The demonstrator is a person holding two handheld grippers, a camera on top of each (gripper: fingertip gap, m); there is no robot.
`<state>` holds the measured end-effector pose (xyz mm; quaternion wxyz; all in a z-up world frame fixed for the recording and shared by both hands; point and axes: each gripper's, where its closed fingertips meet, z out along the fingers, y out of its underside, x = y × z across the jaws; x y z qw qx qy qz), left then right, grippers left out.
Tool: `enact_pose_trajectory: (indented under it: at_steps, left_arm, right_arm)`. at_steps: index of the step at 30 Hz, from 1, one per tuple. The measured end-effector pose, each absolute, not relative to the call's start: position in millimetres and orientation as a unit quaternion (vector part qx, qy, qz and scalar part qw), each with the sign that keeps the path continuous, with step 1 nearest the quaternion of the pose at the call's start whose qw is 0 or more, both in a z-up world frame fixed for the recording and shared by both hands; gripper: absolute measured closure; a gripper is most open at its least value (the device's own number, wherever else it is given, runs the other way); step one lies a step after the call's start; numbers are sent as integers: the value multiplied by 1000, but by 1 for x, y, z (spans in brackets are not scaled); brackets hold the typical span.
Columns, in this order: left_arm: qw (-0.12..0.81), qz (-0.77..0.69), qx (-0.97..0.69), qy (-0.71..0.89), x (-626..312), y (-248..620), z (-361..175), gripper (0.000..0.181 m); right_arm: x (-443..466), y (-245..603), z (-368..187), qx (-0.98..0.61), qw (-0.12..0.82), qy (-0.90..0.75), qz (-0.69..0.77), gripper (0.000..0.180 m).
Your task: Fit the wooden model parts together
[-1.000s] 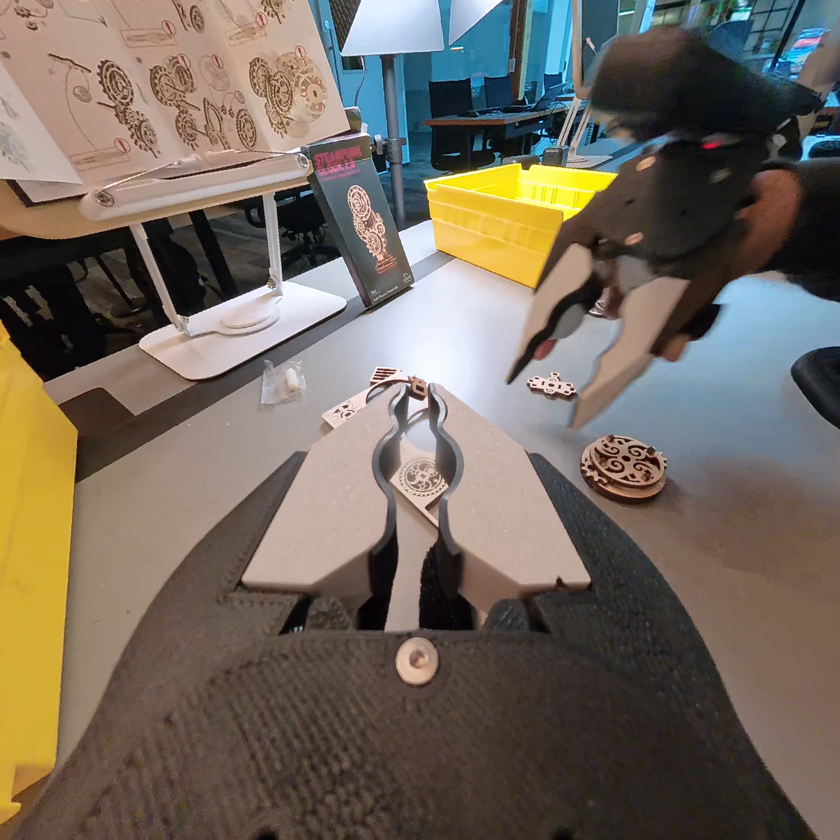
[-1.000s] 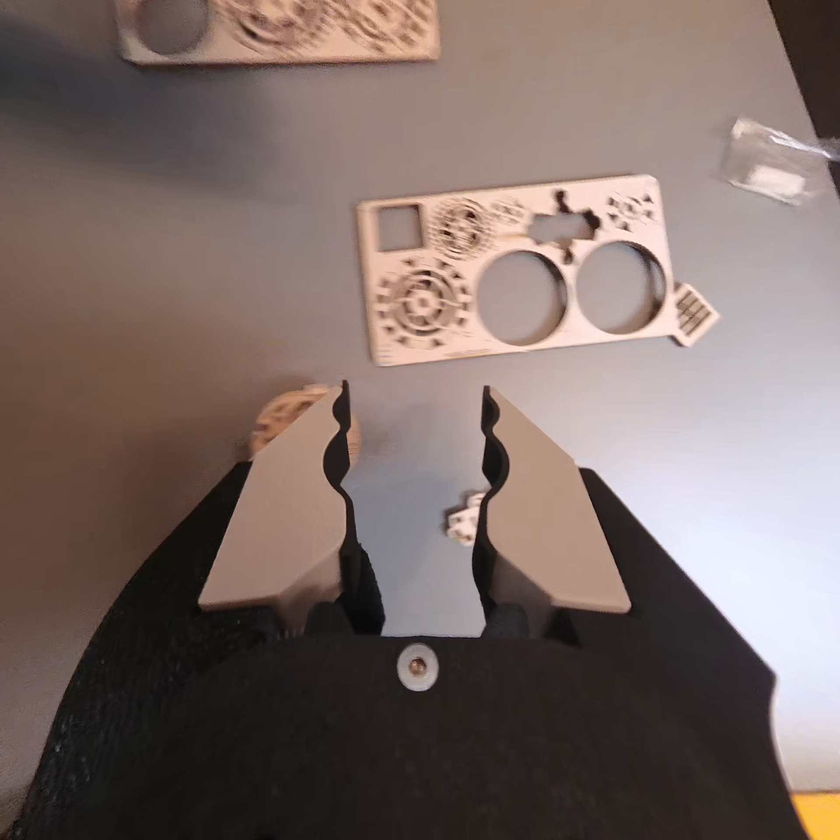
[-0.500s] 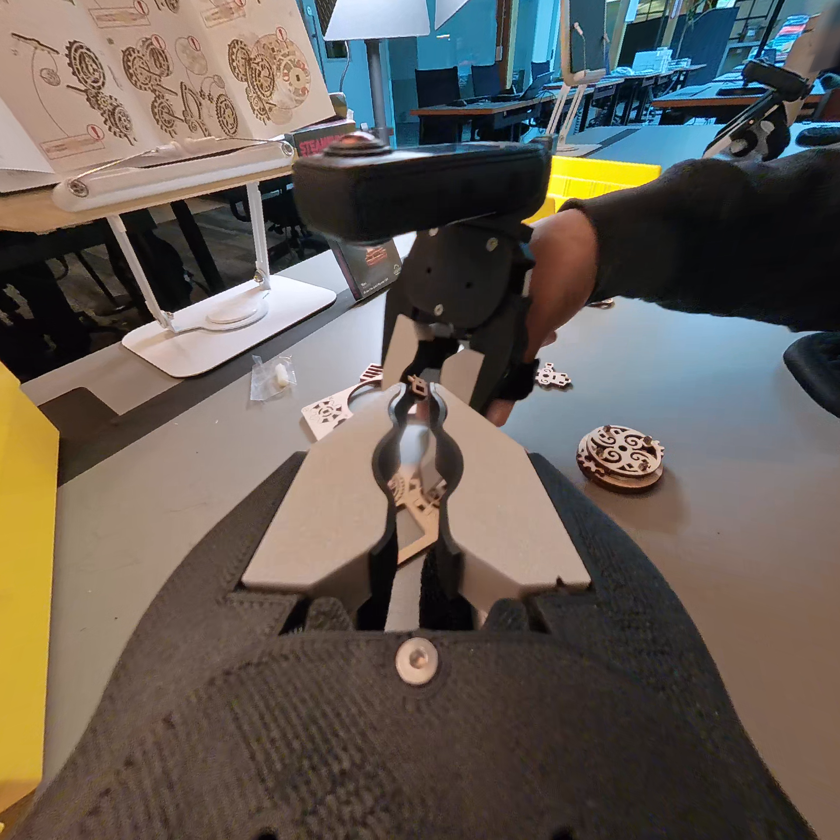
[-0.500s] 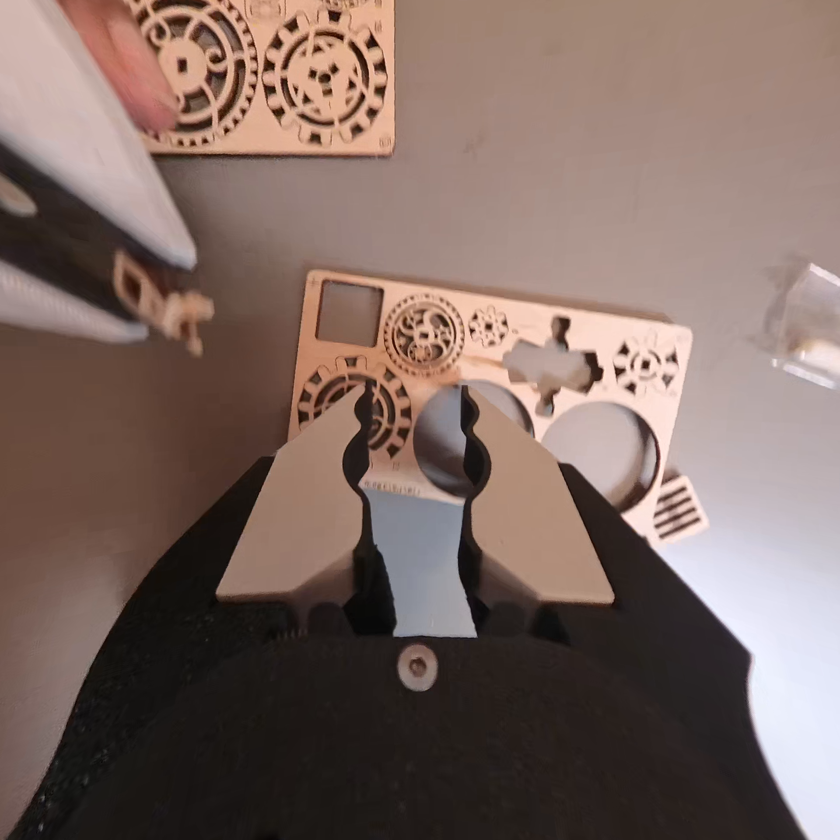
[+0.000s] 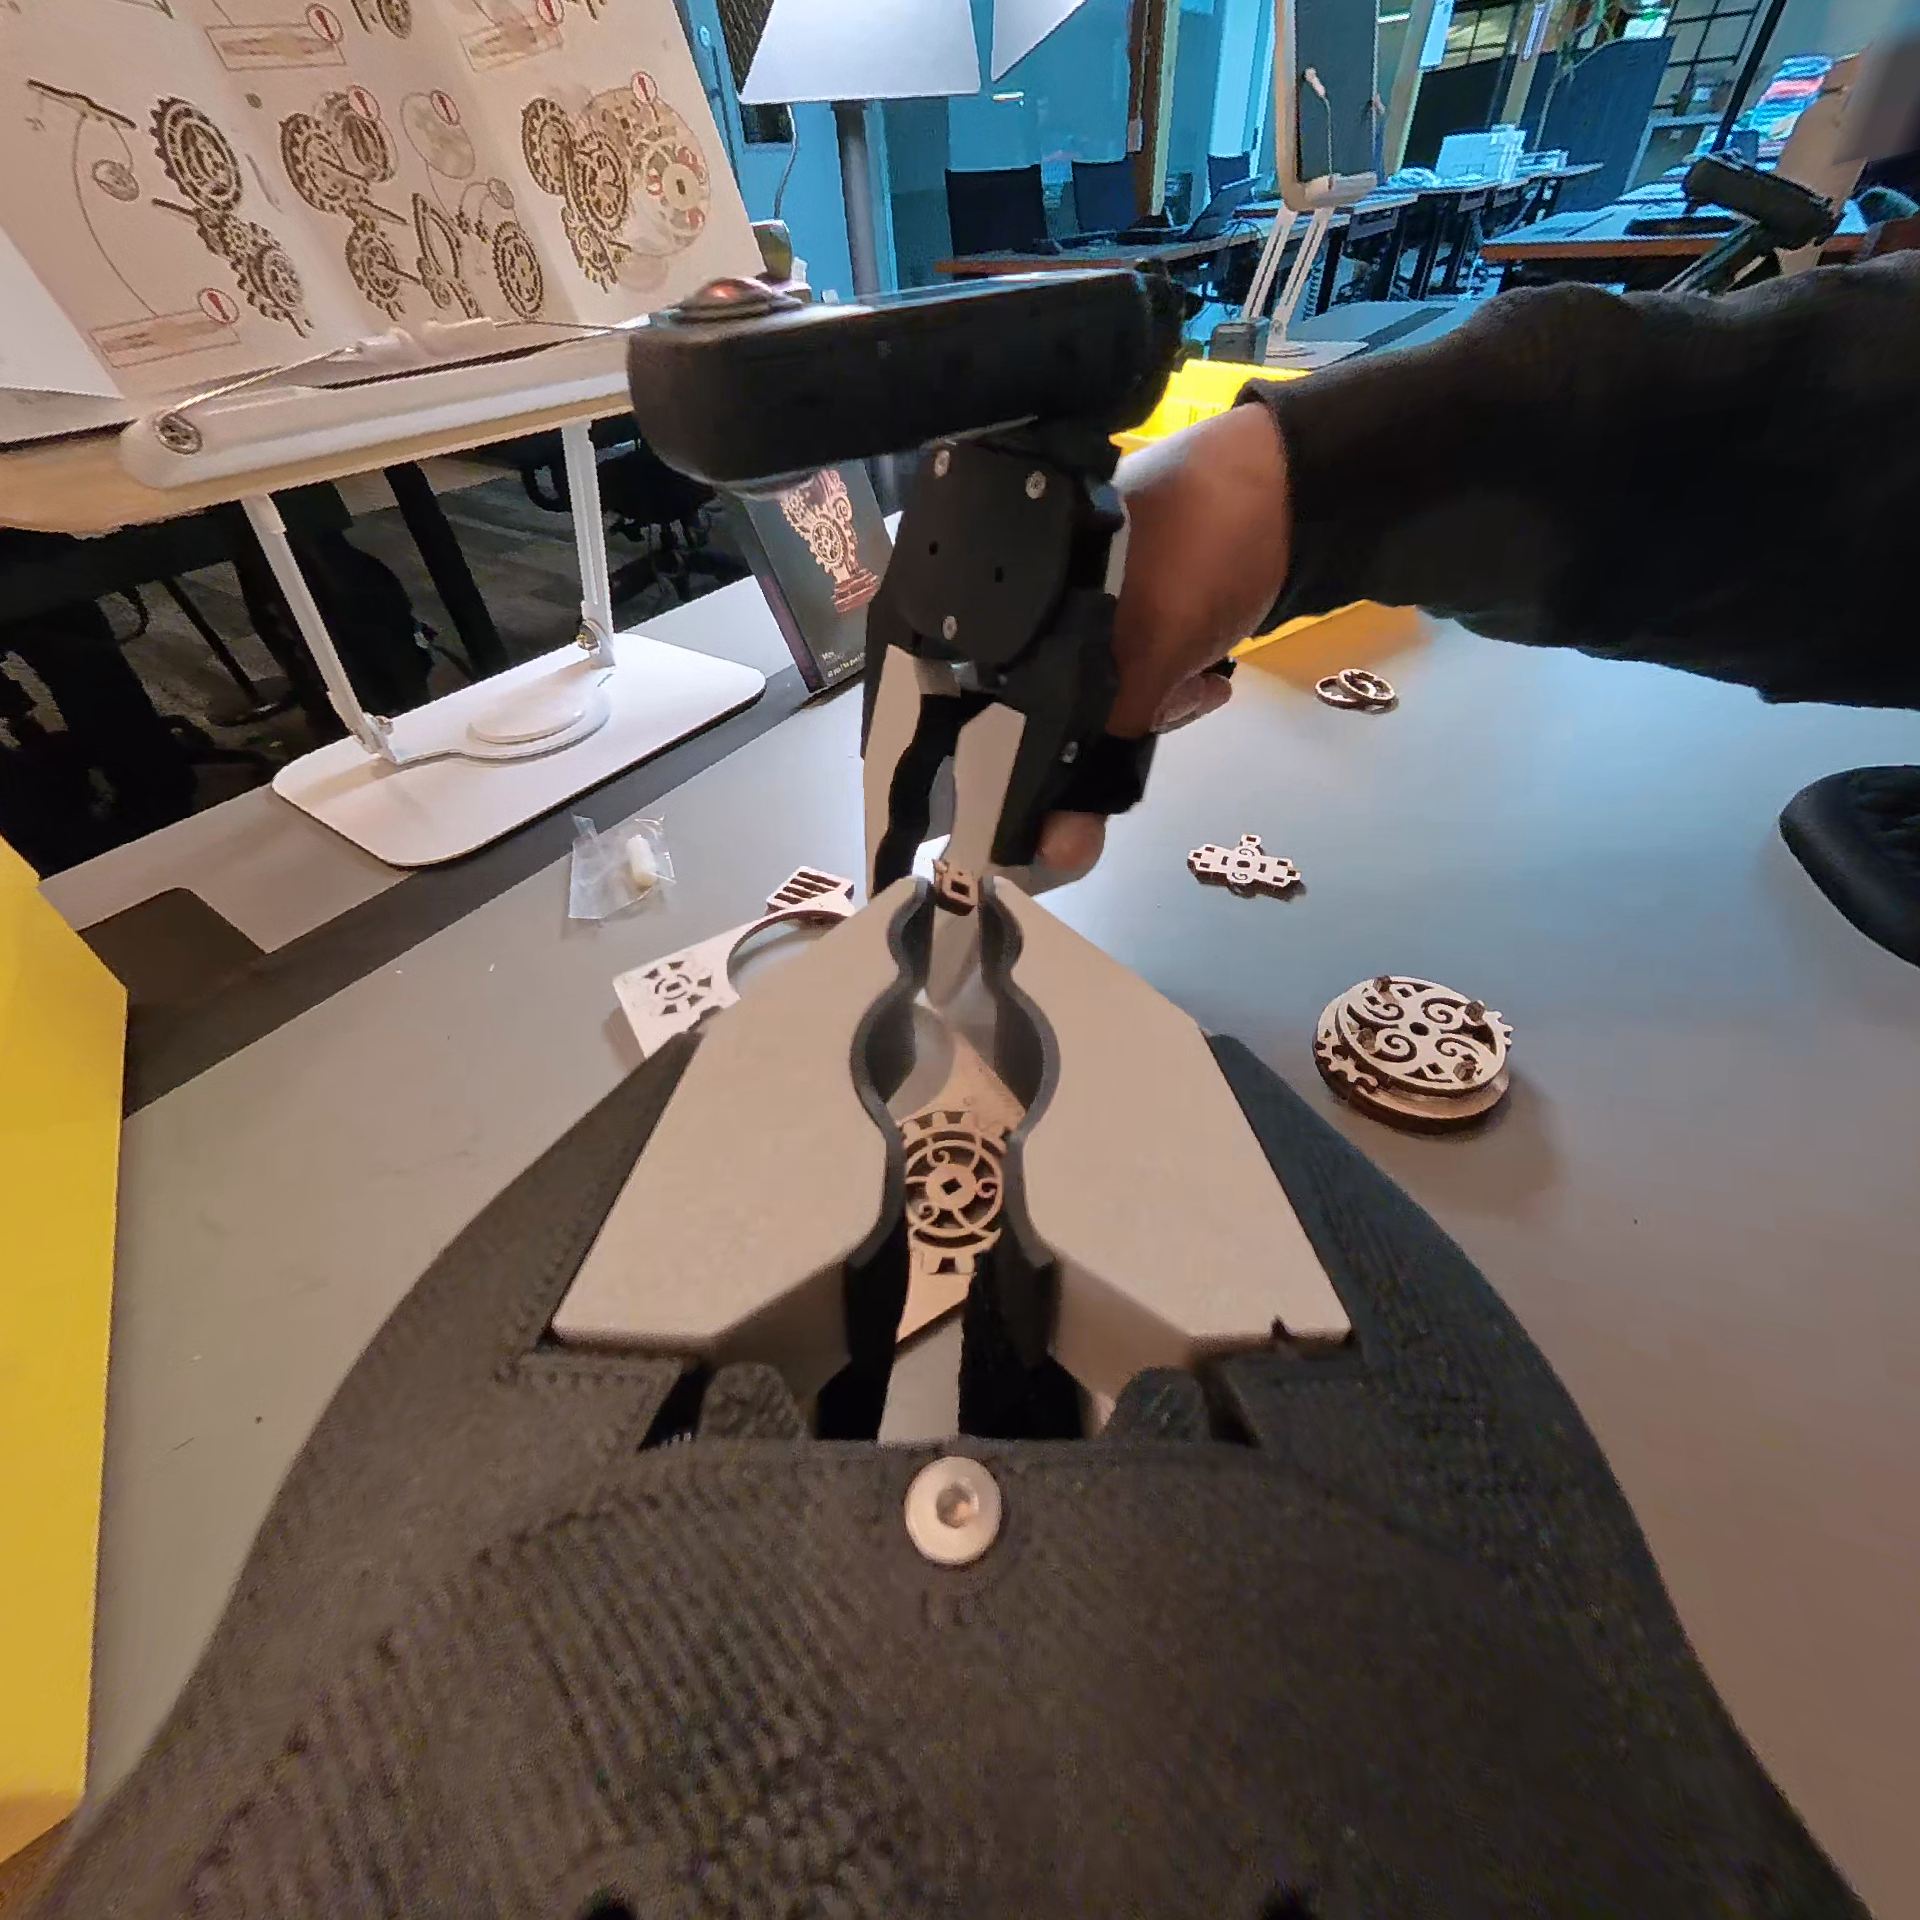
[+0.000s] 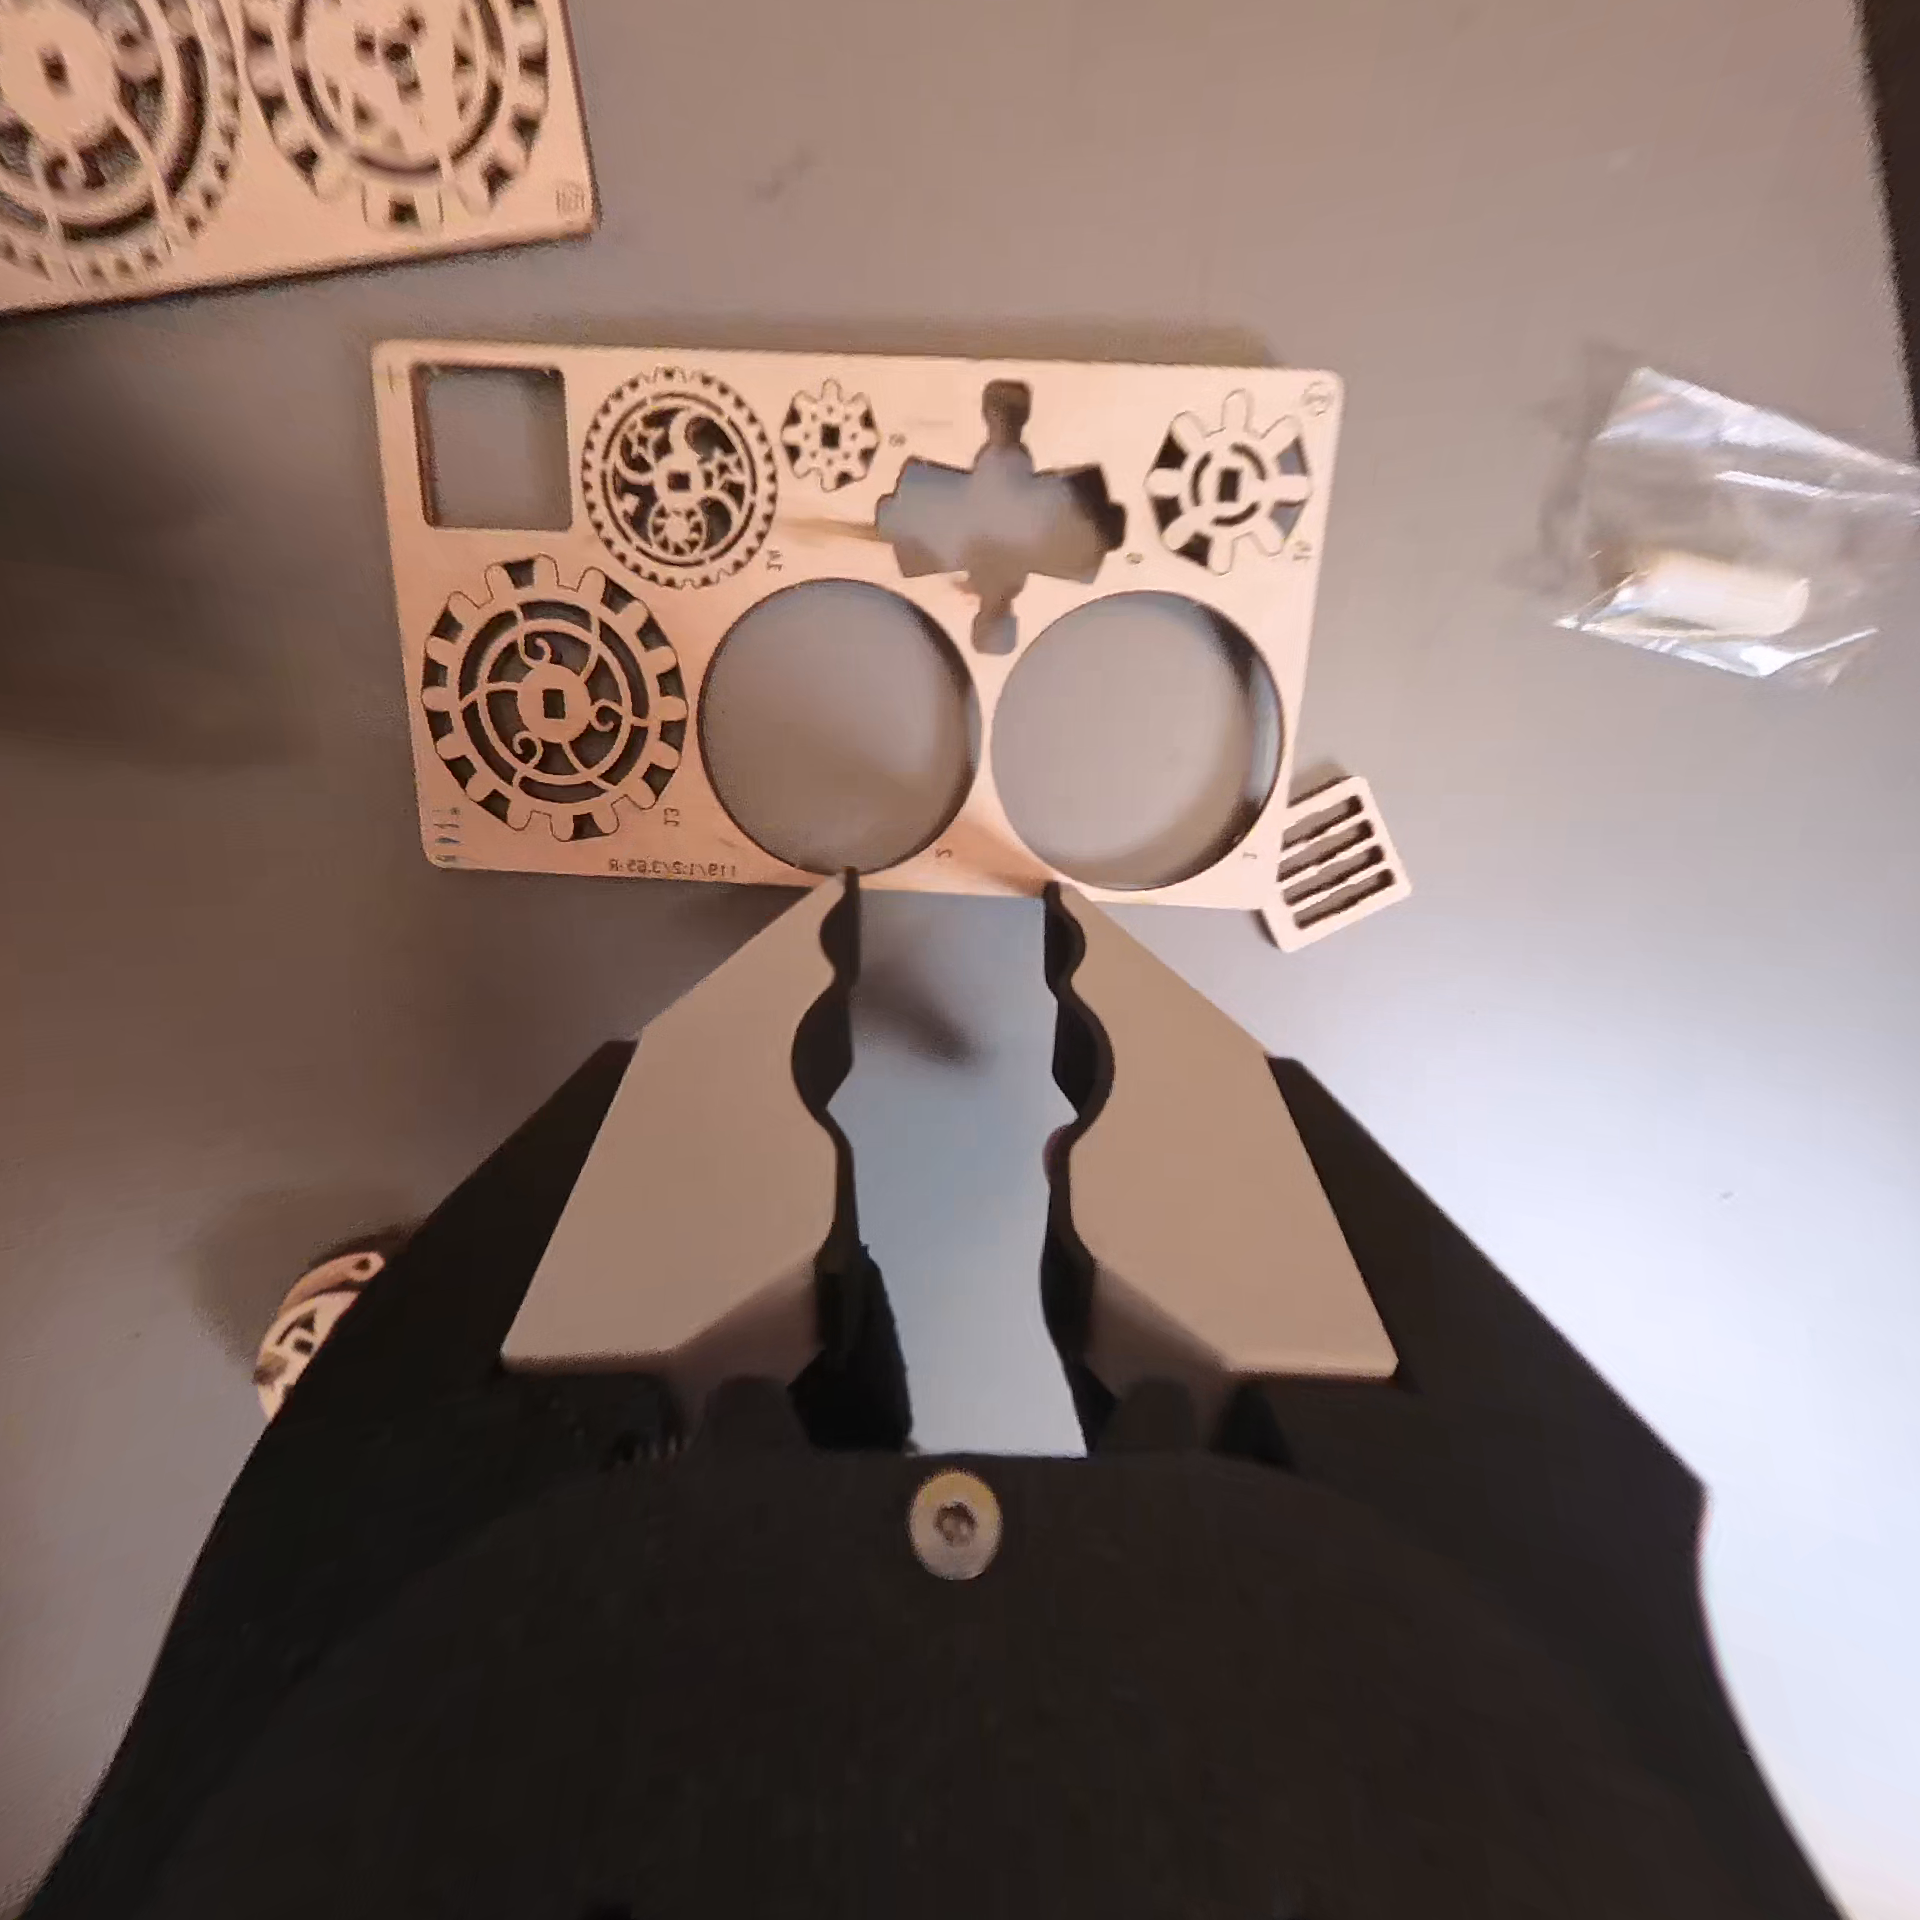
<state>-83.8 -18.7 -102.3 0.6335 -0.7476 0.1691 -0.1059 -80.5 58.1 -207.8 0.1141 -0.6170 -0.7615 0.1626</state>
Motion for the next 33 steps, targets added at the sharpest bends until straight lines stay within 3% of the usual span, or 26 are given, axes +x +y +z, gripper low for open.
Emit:
enact_pose_trajectory:
  at_steps: [9,21,33]
  left_arm:
    - [632,-103,-749,171,-84,-19,-104,174]
    - [630,-108,-751,164,-87,-18,-106,175]
    - [631,-106,-751,164,-88,-19,-106,174]
  right_arm:
    - [-114,60,-208,-581,125,-789,158,162]
    - [-104,16,-202,-528,110,-822,181,142]
    - [-113,27,-202,-523,117,-823,186,143]
